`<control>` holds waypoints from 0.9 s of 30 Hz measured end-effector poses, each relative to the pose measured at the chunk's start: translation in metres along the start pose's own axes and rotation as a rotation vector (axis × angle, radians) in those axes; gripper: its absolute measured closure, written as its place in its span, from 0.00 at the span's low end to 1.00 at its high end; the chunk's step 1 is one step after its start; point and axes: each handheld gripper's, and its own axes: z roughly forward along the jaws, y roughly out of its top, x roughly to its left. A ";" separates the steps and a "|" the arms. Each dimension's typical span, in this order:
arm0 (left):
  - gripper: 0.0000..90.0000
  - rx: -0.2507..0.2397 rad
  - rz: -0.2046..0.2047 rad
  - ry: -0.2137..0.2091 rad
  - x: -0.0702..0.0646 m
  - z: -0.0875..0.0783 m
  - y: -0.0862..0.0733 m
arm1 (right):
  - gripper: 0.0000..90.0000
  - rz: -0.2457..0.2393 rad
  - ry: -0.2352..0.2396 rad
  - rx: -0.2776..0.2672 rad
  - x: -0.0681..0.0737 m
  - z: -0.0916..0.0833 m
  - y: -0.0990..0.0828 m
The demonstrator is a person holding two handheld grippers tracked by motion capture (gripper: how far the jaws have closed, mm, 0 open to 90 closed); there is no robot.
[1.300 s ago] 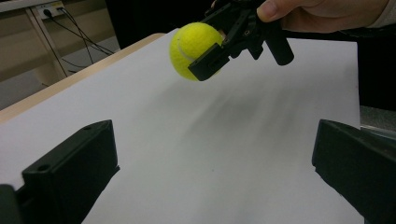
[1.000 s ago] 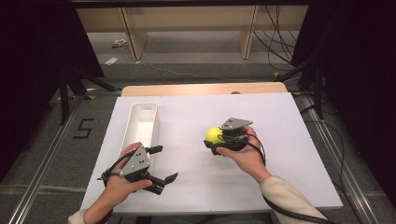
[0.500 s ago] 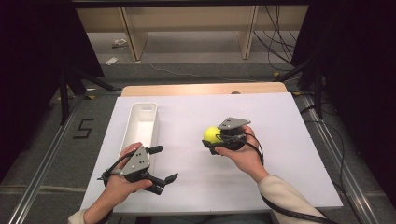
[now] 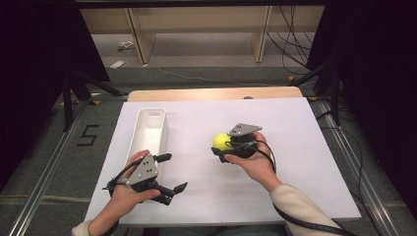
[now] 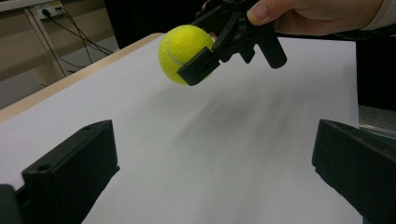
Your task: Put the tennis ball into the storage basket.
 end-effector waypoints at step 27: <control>0.00 -0.001 0.000 0.001 0.000 0.000 0.000 | 0.30 0.000 0.005 0.005 0.003 0.007 0.002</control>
